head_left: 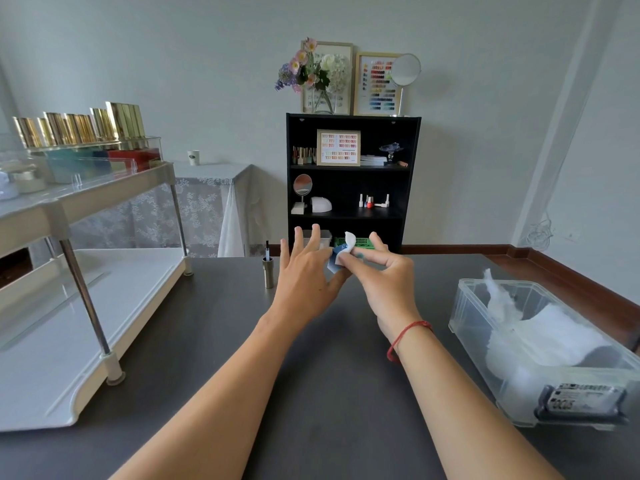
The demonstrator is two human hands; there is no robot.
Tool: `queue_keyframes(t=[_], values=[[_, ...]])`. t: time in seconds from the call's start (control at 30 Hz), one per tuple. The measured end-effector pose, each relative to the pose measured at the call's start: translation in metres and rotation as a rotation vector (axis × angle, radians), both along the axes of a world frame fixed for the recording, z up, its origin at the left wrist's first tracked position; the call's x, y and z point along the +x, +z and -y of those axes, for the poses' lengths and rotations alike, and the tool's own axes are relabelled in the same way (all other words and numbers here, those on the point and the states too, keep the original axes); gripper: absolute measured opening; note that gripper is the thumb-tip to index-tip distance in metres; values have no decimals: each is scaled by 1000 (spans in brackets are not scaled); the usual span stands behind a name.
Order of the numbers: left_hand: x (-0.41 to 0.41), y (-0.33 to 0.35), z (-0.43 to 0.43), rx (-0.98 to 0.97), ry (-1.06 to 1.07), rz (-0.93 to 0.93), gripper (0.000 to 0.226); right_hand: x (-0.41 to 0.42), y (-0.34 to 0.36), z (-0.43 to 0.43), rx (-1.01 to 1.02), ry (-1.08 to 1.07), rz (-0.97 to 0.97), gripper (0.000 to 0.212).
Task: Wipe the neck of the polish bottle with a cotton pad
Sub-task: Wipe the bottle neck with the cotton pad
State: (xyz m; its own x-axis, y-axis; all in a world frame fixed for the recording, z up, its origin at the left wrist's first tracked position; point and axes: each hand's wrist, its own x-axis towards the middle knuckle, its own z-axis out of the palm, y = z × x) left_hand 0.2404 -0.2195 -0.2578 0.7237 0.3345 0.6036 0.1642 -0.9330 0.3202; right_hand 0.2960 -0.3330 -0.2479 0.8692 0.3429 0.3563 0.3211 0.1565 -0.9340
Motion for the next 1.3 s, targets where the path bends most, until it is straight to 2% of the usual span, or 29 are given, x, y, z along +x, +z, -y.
queue_keyframes(t=[0.1, 0.23, 0.43, 0.63, 0.8, 0.9, 1.1, 1.3], values=[[-1, 0, 1, -4, -8, 11, 35, -1, -3, -1, -41, -29, 79, 26], [-1, 0, 2, 10, -18, 9, 36, -1, -2, -3, -82, -77, 122, 16], [0, -2, -1, -33, -47, -23, 36, 4, -5, 1, -100, -45, 184, 20], [2, -6, -3, -106, -37, -82, 45, 3, 0, 5, 120, -57, 2, 11], [1, -3, 1, -106, -77, -85, 40, 4, -4, 3, -87, -32, 177, 30], [-1, -4, 2, -118, -82, -99, 40, 5, -7, 2, -153, -14, 231, 34], [0, -6, -3, -169, -73, -167, 41, 8, -10, 3, -221, 57, 161, 36], [2, -13, -4, -187, -83, -239, 43, 10, -11, 3, -217, 8, 93, 36]])
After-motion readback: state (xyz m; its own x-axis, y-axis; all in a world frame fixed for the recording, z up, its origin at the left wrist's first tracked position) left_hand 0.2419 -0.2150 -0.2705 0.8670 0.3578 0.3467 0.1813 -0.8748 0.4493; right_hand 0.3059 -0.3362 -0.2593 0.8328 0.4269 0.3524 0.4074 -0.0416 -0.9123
